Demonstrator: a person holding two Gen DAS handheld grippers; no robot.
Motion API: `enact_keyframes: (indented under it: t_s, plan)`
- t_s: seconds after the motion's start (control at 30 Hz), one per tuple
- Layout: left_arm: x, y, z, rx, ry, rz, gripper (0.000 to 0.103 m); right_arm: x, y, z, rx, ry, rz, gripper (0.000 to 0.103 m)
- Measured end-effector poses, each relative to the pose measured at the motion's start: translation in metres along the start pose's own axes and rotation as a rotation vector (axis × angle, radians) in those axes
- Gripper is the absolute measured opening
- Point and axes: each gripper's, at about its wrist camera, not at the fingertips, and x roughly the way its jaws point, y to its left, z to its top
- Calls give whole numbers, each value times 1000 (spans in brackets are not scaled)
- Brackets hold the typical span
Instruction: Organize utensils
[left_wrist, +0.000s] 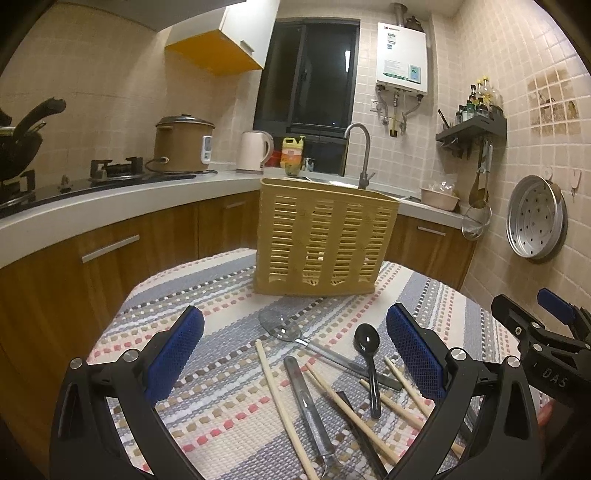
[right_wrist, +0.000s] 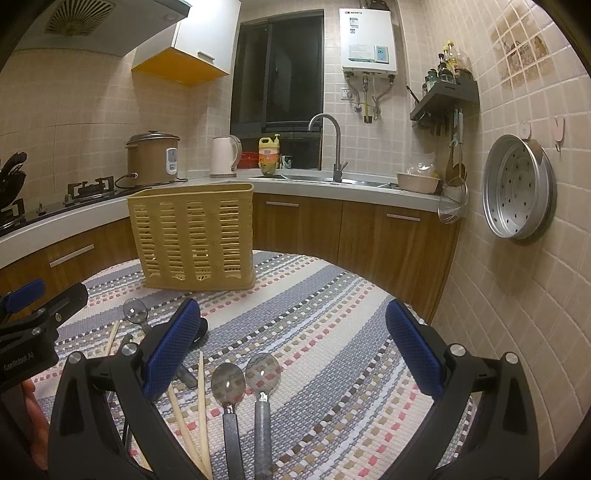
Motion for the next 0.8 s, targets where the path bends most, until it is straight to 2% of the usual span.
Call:
enact_keyframes:
  t_s: [0.8]
  plan:
    - [7, 7, -1, -26, 24, 5, 96, 1, 4, 0, -19, 4, 7, 96]
